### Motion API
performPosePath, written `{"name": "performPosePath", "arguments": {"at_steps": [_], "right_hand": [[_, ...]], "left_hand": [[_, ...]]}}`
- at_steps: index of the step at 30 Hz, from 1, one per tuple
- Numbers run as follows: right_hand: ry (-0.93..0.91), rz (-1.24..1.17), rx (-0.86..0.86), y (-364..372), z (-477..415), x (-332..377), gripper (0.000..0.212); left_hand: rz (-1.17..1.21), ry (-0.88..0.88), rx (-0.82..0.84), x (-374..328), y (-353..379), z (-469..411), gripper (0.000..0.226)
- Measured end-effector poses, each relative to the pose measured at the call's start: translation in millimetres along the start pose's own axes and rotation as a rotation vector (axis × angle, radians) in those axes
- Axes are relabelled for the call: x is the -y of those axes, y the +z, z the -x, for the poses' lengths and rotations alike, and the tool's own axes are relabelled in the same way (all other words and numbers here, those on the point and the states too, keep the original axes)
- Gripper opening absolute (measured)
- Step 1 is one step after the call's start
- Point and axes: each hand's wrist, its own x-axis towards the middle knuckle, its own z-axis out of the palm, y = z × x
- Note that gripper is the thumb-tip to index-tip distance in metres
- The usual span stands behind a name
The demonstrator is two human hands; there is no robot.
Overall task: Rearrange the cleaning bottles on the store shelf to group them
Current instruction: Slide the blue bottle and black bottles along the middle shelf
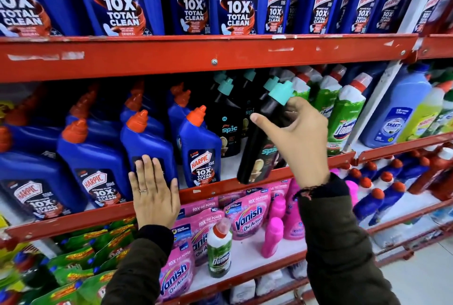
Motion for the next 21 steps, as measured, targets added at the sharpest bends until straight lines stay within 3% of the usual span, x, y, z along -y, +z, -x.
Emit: {"name": "performPosePath", "arguments": {"at_steps": [16, 21], "right_hand": [[-0.094, 0.158, 0.036, 67.8, 16.0, 8.4, 0.067], [-0.101, 0.039, 0.058, 71.4, 23.2, -6.1, 0.07]], "left_hand": [[-0.024, 0.01, 0.006, 1.0, -1.1, -0.4, 0.075], [-0.019, 0.008, -0.005, 1.7, -0.3, 0.7, 0.075]]}}
